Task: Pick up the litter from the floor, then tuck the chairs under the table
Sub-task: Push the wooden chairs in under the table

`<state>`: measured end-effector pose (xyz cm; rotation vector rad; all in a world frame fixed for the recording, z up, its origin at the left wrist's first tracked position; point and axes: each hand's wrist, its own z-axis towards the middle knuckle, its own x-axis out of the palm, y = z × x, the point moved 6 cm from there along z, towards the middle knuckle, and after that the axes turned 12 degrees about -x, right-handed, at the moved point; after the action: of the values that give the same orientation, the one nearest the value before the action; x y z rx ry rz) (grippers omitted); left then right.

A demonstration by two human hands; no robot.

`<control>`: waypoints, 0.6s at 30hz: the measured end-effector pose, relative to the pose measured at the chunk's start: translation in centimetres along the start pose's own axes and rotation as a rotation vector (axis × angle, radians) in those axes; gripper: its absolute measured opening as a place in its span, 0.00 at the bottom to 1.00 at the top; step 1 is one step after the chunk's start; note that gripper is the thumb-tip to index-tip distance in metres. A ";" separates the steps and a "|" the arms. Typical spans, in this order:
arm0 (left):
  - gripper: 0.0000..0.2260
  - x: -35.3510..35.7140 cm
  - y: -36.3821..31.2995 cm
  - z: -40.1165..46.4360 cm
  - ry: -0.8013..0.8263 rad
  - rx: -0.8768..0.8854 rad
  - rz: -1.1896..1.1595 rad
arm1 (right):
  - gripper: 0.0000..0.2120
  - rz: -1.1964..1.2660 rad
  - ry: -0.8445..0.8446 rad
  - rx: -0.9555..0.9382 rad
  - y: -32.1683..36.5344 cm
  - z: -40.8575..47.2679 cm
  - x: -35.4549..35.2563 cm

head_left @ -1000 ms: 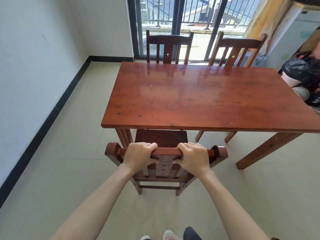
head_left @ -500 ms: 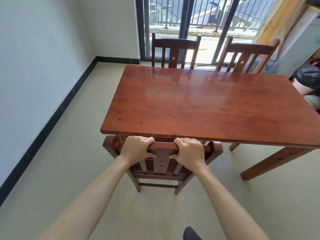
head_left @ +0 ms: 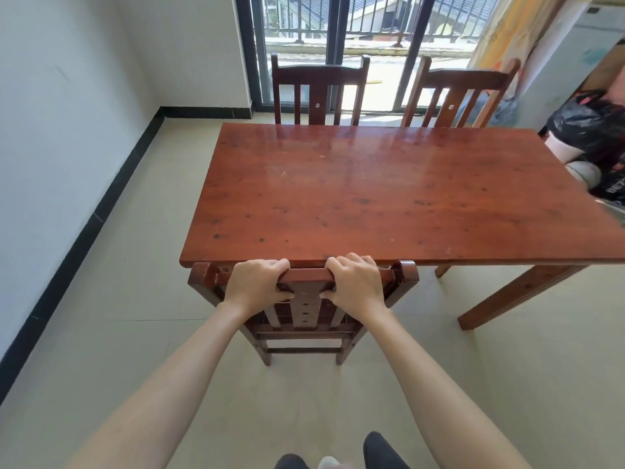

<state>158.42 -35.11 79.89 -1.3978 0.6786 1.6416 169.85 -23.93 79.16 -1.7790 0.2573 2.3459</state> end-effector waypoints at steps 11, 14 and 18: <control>0.25 0.0 -1.9 -3.1 0.130 -0.061 -0.111 | 0.29 0.079 -0.139 0.349 5.6 -6.7 -0.7; 0.26 -1.8 -2.5 -6.0 0.072 -0.055 -0.272 | 0.29 0.189 -0.197 0.506 7.8 -12.3 -0.9; 0.19 -1.2 -4.8 -12.0 0.251 -0.028 -0.620 | 0.27 0.417 -0.187 0.806 10.6 -21.9 0.1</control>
<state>168.59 -43.09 78.90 -1.6429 0.3061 1.0028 187.57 -39.63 73.48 -1.1715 1.4160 2.1254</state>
